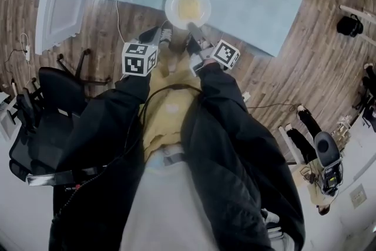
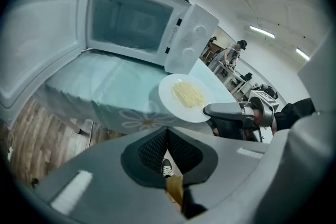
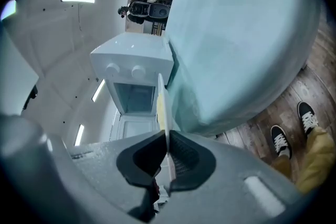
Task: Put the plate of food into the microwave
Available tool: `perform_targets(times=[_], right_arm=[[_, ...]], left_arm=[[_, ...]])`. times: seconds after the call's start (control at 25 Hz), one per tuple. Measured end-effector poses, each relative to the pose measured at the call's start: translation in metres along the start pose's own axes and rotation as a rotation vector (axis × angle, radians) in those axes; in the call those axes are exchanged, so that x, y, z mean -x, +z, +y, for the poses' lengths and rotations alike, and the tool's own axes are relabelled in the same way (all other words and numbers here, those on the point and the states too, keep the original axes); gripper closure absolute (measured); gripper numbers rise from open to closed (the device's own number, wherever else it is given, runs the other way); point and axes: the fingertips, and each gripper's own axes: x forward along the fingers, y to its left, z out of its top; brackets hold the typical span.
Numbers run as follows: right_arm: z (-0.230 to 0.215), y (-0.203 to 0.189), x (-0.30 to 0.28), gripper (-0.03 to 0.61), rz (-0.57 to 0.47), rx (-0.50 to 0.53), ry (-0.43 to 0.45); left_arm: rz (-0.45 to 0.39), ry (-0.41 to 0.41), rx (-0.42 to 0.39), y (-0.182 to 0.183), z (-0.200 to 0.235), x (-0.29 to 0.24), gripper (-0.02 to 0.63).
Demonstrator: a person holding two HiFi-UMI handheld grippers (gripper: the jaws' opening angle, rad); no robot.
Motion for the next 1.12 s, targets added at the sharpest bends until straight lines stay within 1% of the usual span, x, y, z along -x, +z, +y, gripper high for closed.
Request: perform_targets(times=[0.12,0.28,0.52,0.72,0.88,1.12], right_arm=[[0.012,-0.012,-0.022,0.565,0.047,0.023,0.009],[0.030,-0.025,-0.053,0.566,0.102,0.047,0.044],[0.040,-0.036,-0.085,0.566,0.161,0.062,0.040],[0.050,-0.040,-0.107,0.565,0.185,0.076,0.048],[0.059,-0.039,-0.125,0.565,0.195,0.087,0.055],[0.069,-0.028,-0.145,0.566,0.172,0.066,0.051]], left_arm=[[-0.024,0.024,0.030,0.005,0.020,0.010,0.617],[-0.057,0.055,0.072,0.012,0.046,0.022,0.617],[-0.075,0.098,0.123,0.012,0.078,0.035,0.617],[-0.094,0.130,0.166,0.016,0.102,0.041,0.617],[-0.107,0.138,0.181,0.025,0.113,0.041,0.617],[-0.127,0.144,0.200,0.043,0.124,0.037,0.617]])
